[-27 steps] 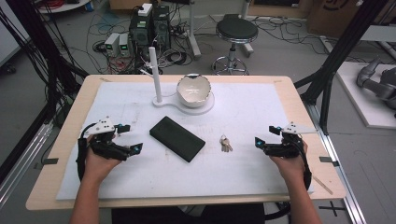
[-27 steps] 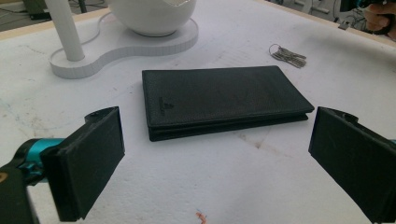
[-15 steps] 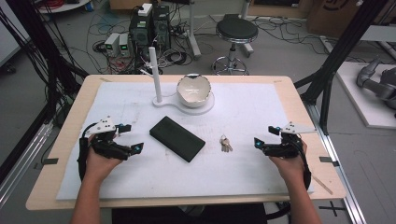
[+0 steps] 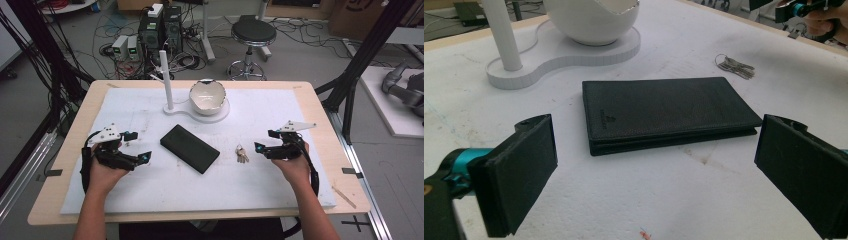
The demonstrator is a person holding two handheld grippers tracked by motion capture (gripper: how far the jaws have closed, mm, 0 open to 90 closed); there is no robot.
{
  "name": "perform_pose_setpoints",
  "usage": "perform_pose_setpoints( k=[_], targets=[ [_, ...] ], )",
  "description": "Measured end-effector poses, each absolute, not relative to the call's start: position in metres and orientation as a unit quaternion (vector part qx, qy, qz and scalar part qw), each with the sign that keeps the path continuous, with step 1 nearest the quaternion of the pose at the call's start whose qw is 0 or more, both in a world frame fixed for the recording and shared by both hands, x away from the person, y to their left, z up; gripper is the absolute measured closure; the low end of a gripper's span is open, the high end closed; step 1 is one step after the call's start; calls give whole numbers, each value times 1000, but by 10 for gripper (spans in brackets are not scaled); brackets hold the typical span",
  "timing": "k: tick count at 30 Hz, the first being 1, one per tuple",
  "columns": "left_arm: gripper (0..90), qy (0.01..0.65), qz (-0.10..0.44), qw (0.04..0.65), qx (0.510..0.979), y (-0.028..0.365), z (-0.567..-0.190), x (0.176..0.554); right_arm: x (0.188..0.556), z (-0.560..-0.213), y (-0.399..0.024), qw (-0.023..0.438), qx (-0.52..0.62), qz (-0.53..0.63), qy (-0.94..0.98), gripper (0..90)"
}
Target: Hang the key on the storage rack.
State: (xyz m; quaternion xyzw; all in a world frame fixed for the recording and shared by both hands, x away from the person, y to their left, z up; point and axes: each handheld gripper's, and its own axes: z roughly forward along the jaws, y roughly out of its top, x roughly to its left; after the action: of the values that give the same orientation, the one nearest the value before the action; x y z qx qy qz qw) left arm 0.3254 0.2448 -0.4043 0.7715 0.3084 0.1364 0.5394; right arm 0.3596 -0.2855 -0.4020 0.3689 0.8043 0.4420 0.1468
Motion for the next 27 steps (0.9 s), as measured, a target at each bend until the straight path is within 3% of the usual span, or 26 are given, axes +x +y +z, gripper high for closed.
perform_pose_setpoints(
  k=[14,23,27],
  targets=[
    [35,310,133,543,769,245,-405,326,385,-424,-248,97,386,416,818,268],
    [35,312,133,543,768,246,-406,326,393,-438,-237,72,395,408,820,411],
    [34,314,132,542,768,246,-407,326,395,-443,-234,62,398,404,821,517]
  ],
)
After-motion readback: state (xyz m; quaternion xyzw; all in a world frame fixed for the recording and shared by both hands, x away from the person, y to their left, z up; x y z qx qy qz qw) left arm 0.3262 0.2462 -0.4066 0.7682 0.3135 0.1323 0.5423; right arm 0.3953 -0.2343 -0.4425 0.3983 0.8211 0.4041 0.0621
